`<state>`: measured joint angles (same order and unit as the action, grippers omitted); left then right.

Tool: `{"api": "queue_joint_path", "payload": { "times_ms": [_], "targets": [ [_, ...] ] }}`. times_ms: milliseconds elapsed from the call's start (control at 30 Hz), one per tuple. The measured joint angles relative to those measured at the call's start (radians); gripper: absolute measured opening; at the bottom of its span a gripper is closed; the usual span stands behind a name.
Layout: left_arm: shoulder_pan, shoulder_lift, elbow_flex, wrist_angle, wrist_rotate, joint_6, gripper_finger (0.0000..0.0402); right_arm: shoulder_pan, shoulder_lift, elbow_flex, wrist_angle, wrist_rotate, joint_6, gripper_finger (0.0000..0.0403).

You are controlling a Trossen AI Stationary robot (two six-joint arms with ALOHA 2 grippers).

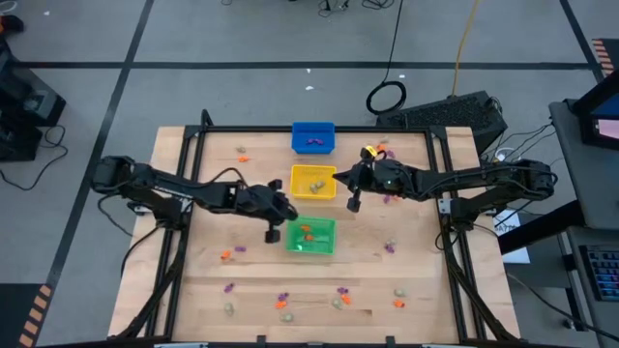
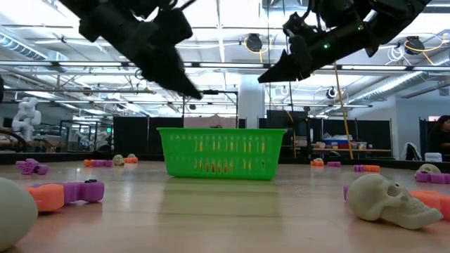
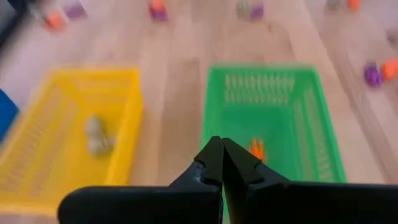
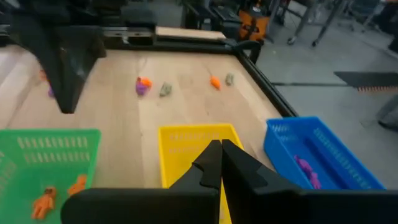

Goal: Sort Halloween decoration
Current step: Put the purple skeleton toy into the blue bin

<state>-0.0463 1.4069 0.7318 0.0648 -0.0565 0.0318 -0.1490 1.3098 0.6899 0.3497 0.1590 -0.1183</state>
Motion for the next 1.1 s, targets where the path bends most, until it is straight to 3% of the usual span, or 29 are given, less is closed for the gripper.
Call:
{"api": "queue_joint_path", "payload": {
  "times_ms": [333,533,1100],
  "targets": [
    [0.006,-0.125,-0.18,0.214,-0.005,-0.027,0.0001,0.0,0.008,-0.091,0.235,-0.006,0.001,0.0],
    [0.008,-0.148,-0.226,0.276,-0.023,-0.035,0.0001,0.0,0.009,-0.127,0.259,-0.005,0.027,0.0],
    [0.02,-0.156,-0.285,0.194,-0.022,-0.08,0.0002,0.0,0.008,-0.126,0.192,0.003,0.12,0.0]
  ]
}}
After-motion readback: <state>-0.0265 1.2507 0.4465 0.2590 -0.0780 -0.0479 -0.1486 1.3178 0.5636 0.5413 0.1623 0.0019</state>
